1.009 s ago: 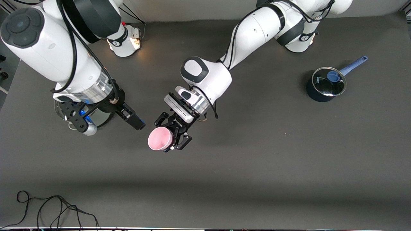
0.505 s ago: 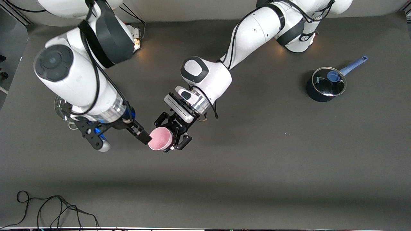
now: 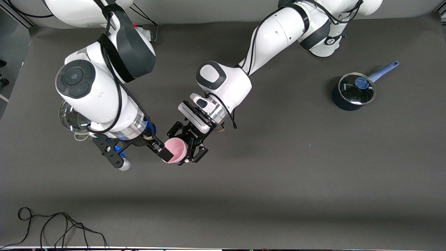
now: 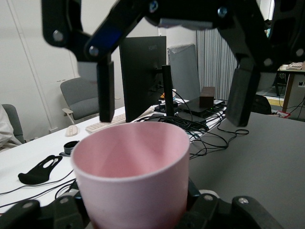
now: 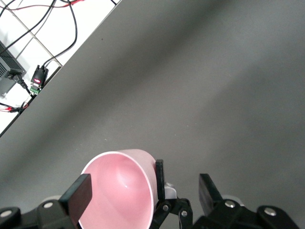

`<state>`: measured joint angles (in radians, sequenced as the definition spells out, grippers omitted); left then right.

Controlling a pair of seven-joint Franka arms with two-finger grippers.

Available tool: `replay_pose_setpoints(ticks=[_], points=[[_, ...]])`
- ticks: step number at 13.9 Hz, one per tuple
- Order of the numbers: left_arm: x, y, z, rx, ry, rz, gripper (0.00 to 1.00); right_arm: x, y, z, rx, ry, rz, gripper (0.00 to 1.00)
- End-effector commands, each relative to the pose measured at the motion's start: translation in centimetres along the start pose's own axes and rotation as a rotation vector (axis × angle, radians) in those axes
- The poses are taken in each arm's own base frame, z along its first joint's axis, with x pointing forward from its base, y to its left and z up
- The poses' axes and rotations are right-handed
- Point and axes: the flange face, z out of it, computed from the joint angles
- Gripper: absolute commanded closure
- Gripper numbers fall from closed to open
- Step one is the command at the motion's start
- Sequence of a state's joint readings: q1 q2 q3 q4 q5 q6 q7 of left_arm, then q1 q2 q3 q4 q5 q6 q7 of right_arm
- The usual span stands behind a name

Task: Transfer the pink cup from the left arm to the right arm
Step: 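Close the right gripper on the pink cup rim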

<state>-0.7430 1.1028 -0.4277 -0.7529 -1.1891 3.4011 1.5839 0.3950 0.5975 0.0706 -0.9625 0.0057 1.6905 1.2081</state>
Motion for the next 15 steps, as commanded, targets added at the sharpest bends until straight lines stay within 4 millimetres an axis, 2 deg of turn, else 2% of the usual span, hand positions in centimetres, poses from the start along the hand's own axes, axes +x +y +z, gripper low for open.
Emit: replay_pose_setpoints(ticks=[1, 4, 6, 8, 15], points=[[0.83, 0.38, -0.34, 0.013, 0.012, -0.004, 1.00, -0.75, -0.81, -0.22, 0.015, 0.010, 0.012, 0.02], [0.83, 0.38, -0.34, 0.013, 0.012, -0.004, 1.00, -0.99, -0.77, -0.17, 0.007, 0.004, 0.009, 0.06], [0.94, 0.32, -0.38, 0.014, 0.014, -0.003, 1.00, -1.05, -0.65, -0.45, 0.004, 0.004, 0.009, 0.18], [0.83, 0.38, -0.34, 0.013, 0.012, -0.004, 1.00, -0.96, -0.60, -0.57, 0.006, 0.004, 0.011, 0.38], [0.94, 0.32, -0.38, 0.014, 0.014, -0.003, 1.00, -1.05, -0.66, -0.52, 0.006, 0.004, 0.031, 1.00]])
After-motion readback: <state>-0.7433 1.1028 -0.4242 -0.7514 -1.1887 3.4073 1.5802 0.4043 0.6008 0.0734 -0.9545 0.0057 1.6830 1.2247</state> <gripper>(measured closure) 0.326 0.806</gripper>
